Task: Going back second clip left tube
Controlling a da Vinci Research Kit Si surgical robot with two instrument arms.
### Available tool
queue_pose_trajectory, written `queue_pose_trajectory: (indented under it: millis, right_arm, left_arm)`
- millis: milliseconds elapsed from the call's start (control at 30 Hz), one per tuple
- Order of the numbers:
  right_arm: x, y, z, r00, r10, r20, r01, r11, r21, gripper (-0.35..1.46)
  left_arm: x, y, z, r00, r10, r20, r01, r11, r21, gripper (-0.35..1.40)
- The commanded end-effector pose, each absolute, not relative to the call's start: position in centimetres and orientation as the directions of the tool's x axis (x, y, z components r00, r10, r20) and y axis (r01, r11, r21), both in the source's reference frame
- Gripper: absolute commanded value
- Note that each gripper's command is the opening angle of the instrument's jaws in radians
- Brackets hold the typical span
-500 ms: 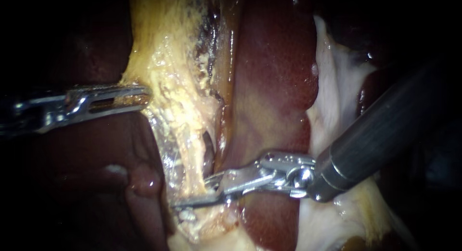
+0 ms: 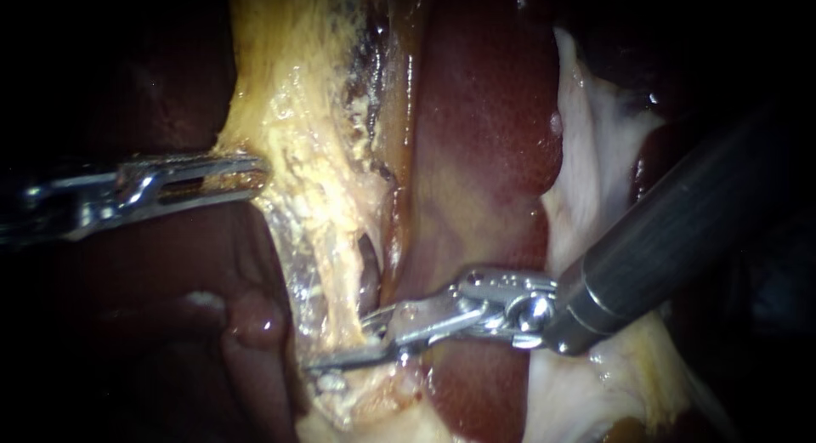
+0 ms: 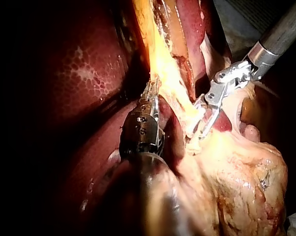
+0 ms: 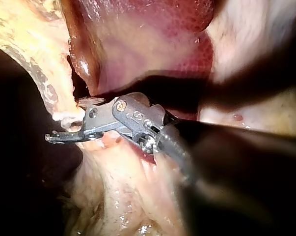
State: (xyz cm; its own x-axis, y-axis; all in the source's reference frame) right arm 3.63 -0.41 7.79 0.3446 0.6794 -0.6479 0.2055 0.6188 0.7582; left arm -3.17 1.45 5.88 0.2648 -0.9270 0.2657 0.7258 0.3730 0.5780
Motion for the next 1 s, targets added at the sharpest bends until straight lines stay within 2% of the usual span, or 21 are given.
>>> queue_pose_trajectory:
  millis: [33, 367, 800, 1000]
  right_arm:
    - [3.6, -0.39, 7.8, 0.337, 0.674, -0.658, 0.212, 0.627, 0.75, 0.57]
    - [3.19, -0.21, 7.7, 0.295, 0.601, -0.743, 0.213, 0.717, 0.664, 0.6]
    - [2.31, 0.44, 6.98, 0.231, 0.48, -0.846, 0.187, 0.832, 0.523, 0.6]
    - [2.11, 0.61, 6.71, 0.215, 0.424, -0.88, 0.175, 0.869, 0.462, 0.6]
  left_arm:
    - [-3.18, 1.45, 5.87, 0.265, -0.927, 0.265, 0.727, 0.373, 0.577, -0.35]
    - [-3.18, 1.43, 5.85, 0.265, -0.927, 0.264, 0.726, 0.372, 0.579, -0.35]
    - [-3.18, 1.43, 5.83, 0.264, -0.928, 0.264, 0.726, 0.371, 0.579, -0.35]
    - [-3.19, 1.42, 5.83, 0.264, -0.928, 0.264, 0.727, 0.371, 0.578, -0.35]
